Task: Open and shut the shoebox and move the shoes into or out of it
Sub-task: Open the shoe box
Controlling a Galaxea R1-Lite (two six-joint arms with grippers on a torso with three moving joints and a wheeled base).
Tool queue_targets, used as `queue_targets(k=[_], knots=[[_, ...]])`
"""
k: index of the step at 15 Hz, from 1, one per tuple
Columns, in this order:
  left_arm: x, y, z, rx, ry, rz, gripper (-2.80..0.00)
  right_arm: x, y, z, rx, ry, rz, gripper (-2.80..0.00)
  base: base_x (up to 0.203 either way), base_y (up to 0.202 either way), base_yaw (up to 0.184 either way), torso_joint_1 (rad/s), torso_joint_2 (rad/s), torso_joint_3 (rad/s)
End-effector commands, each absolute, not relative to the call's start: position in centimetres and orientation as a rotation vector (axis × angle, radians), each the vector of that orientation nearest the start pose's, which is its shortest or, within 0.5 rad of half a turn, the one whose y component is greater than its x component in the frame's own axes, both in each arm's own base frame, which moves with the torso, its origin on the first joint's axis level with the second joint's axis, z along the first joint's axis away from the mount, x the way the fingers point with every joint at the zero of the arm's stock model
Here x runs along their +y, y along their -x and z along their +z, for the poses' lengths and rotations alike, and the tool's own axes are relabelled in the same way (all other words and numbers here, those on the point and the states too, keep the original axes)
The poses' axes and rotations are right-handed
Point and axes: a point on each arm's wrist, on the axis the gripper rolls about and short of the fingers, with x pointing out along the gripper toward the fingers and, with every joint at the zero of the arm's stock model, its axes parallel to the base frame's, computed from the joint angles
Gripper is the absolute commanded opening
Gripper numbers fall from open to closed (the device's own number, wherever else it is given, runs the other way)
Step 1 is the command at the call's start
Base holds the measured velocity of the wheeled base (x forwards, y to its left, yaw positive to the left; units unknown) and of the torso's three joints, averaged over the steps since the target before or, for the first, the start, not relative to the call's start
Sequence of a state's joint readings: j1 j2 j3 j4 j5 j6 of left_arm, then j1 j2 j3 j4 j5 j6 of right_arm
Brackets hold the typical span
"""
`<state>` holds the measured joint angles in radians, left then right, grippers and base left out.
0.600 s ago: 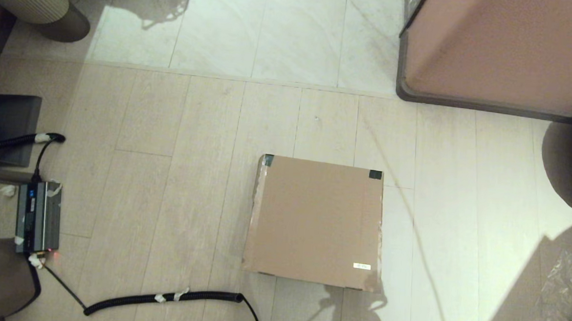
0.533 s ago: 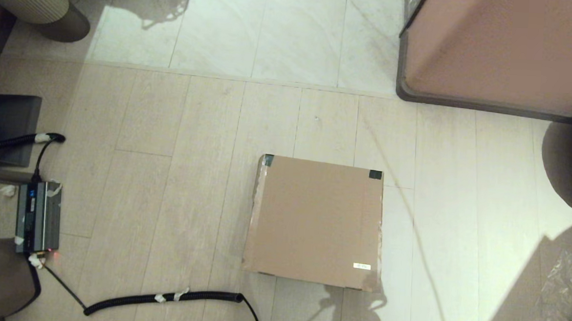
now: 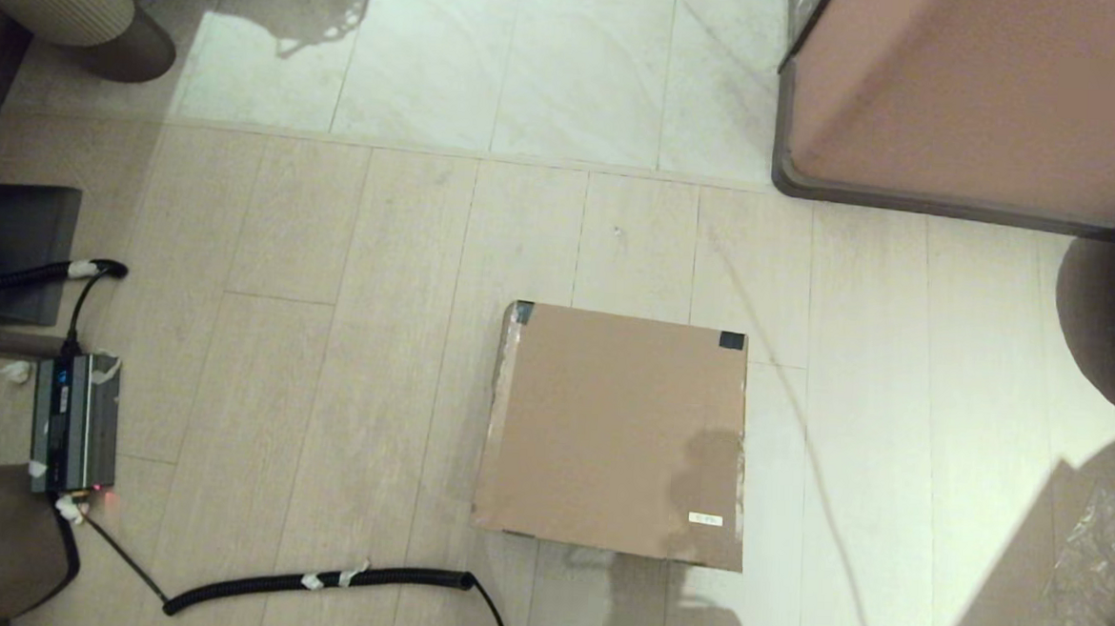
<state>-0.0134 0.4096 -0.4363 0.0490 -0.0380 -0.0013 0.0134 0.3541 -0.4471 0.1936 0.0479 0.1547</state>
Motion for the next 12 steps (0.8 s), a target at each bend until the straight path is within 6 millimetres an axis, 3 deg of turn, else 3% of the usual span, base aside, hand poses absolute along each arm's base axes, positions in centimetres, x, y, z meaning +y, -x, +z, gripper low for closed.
queue_targets(k=[1, 4, 7, 9, 12], knots=[[-0.2, -7.4, 21.9, 0.281, 0.053, -0.057, -2.80, 0.2, -6.4, 21.1, 0.387, -0.253, 0.026, -2.80, 0.000, 0.000, 0.000, 0.000, 0.00, 0.000], [-0.5, -15.2, 20.9, 0.497, 0.234, -0.074, -2.80, 0.4, -15.2, 20.2, 0.511, -0.325, 0.000, -2.80, 0.000, 0.000, 0.000, 0.000, 0.00, 0.000], [-1.3, -20.4, 19.9, 0.557, 0.410, -0.197, -2.80, 0.4, -21.9, 18.5, 0.482, -0.355, -0.037, -2.80, 0.000, 0.000, 0.000, 0.000, 0.00, 0.000], [-1.7, -22.5, 18.8, 0.609, 0.451, -0.245, -2.80, 0.5, -23.7, 17.6, 0.486, -0.403, -0.059, -2.80, 0.000, 0.000, 0.000, 0.000, 0.00, 0.000], [-2.4, -24.9, 17.1, 0.682, 0.468, -0.271, -2.80, 0.8, -24.0, 17.2, 0.580, -0.543, 0.033, -2.80, 0.000, 0.000, 0.000, 0.000, 0.00, 0.000]])
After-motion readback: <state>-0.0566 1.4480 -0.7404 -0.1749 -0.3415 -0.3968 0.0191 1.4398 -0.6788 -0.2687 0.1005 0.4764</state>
